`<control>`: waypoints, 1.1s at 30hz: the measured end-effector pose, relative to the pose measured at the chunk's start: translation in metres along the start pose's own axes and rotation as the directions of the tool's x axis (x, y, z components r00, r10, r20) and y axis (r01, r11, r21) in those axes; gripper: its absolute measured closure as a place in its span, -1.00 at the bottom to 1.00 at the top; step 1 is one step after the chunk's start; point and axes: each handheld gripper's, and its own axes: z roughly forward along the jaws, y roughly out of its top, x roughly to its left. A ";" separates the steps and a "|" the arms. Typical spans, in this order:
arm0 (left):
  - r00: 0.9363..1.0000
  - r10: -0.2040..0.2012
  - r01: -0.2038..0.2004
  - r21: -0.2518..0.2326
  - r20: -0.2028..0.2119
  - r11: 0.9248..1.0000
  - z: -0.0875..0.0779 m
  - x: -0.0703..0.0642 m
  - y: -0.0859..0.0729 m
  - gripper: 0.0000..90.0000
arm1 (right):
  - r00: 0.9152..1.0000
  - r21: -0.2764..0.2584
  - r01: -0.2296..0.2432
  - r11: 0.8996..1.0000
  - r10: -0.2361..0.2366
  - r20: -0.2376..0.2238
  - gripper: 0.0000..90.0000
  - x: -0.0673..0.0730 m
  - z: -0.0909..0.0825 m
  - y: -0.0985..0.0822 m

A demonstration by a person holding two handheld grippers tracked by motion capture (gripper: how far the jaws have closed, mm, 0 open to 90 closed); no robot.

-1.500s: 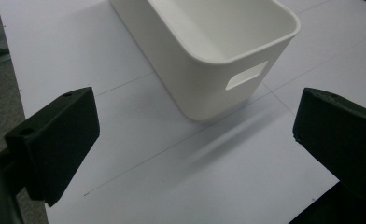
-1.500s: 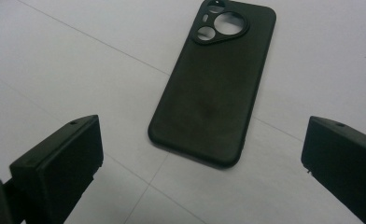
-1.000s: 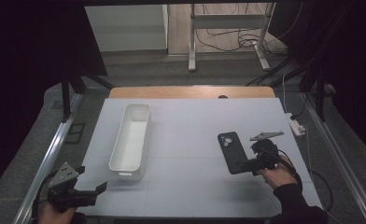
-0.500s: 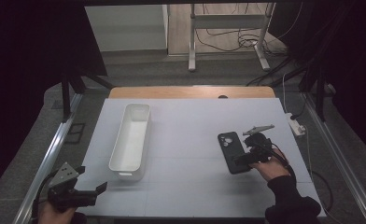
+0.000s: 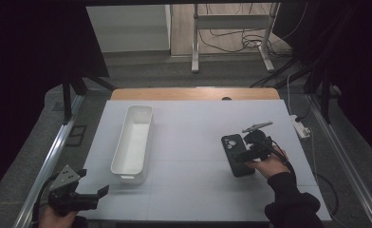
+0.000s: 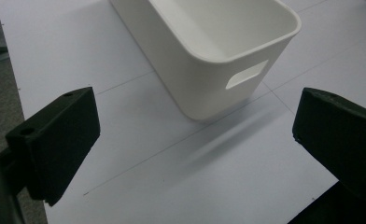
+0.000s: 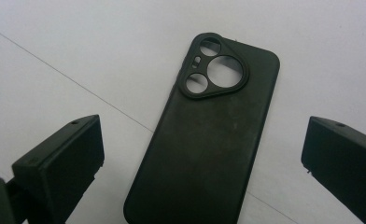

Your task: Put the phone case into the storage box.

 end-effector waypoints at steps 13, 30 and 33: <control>1.000 0.000 0.000 0.000 0.003 1.000 0.000 0.000 0.000 -0.96 | 1.000 0.056 0.004 0.998 -0.002 -0.028 0.61 -0.004 0.001 0.001; 1.000 0.002 -0.002 0.000 0.004 1.000 0.000 0.000 0.000 -0.96 | 0.996 0.068 0.067 0.995 -0.062 -0.069 0.99 0.008 0.011 -0.005; 1.000 0.005 -0.005 0.001 0.003 1.000 0.000 0.000 0.000 -0.96 | 0.995 0.075 0.069 0.995 -0.063 -0.084 0.99 0.011 0.014 -0.007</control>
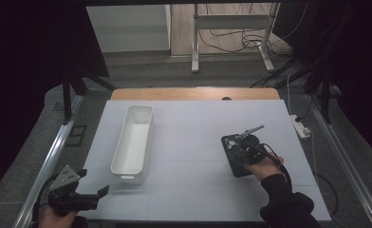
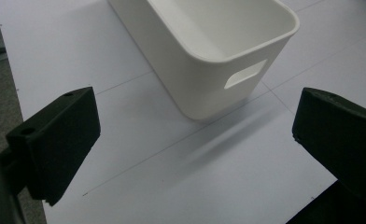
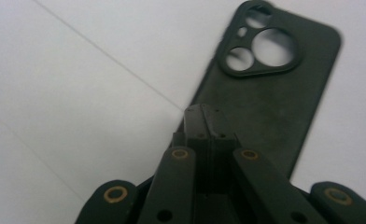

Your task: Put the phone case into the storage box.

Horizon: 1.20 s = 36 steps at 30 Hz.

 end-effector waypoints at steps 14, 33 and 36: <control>1.000 0.003 -0.003 0.003 0.002 1.000 0.000 -0.001 0.000 -0.96 | 0.997 0.068 0.057 0.996 -0.054 -0.054 0.99 0.018 0.022 -0.005; 1.000 0.005 -0.005 0.006 0.003 1.000 0.001 -0.001 0.000 -0.96 | 0.999 0.103 0.044 0.994 -0.043 -0.014 0.99 0.008 0.023 -0.010; 1.000 0.005 -0.005 0.006 0.003 1.000 0.001 -0.001 0.000 -0.96 | 1.000 0.102 0.031 0.994 -0.031 -0.002 0.99 0.002 0.022 -0.012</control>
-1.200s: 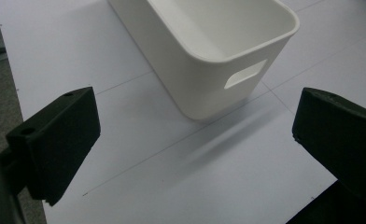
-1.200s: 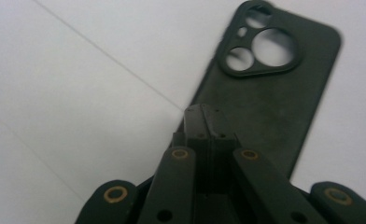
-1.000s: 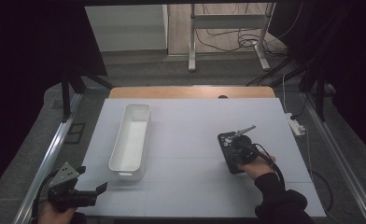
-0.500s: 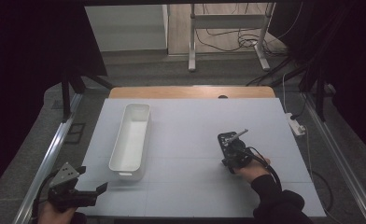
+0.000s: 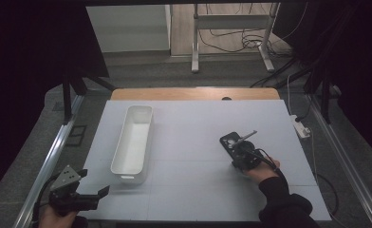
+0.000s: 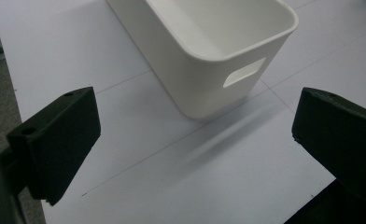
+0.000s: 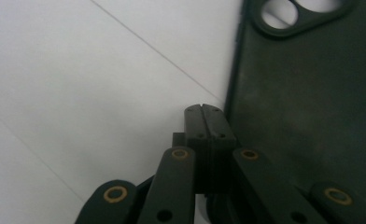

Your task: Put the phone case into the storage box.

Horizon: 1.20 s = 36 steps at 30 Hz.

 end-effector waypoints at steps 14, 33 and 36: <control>1.000 0.002 -0.002 0.003 0.001 1.000 0.000 0.000 0.000 -0.96 | 1.000 -0.043 -0.022 0.999 0.022 -0.013 0.98 -0.007 -0.010 -0.002; 1.000 0.004 -0.004 0.004 -0.001 1.000 0.001 0.000 0.001 -0.95 | 1.000 -0.137 -0.003 0.991 0.004 0.005 -0.27 -0.011 -0.033 0.010; 1.000 0.006 -0.006 0.006 0.000 1.000 0.001 0.000 0.001 -0.95 | 1.000 -0.131 -0.011 0.991 0.014 0.017 -0.51 -0.015 -0.032 0.010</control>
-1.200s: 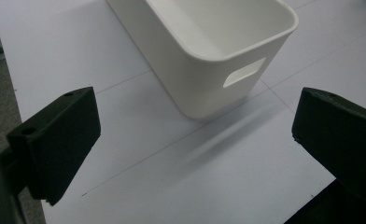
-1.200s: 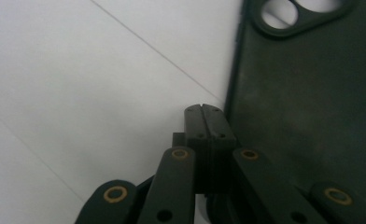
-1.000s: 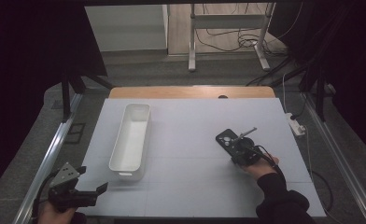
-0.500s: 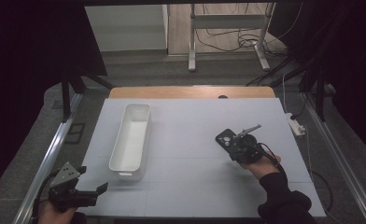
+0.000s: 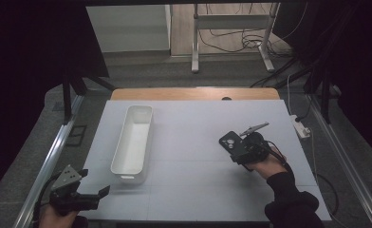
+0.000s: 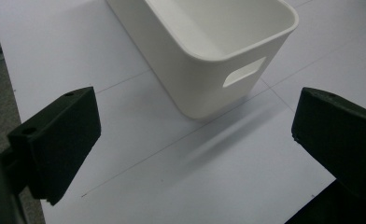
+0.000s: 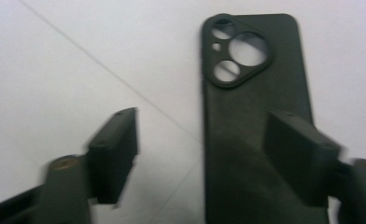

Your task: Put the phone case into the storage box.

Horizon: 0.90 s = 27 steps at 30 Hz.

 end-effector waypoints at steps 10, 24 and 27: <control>1.000 -0.002 0.002 0.000 0.000 1.000 0.000 0.000 0.000 -0.95 | 0.999 -0.016 -0.025 1.000 0.026 0.036 -0.94 -0.018 0.001 0.000; 1.000 -0.003 0.003 0.002 0.000 1.000 0.000 0.000 0.000 -0.95 | 0.999 -0.009 -0.038 0.999 0.038 0.037 -1.00 -0.033 0.006 -0.002; 1.000 -0.003 0.003 0.002 0.001 1.000 0.000 0.001 0.000 -0.95 | 0.999 -0.002 -0.037 0.999 0.037 0.035 -1.00 -0.033 0.010 -0.004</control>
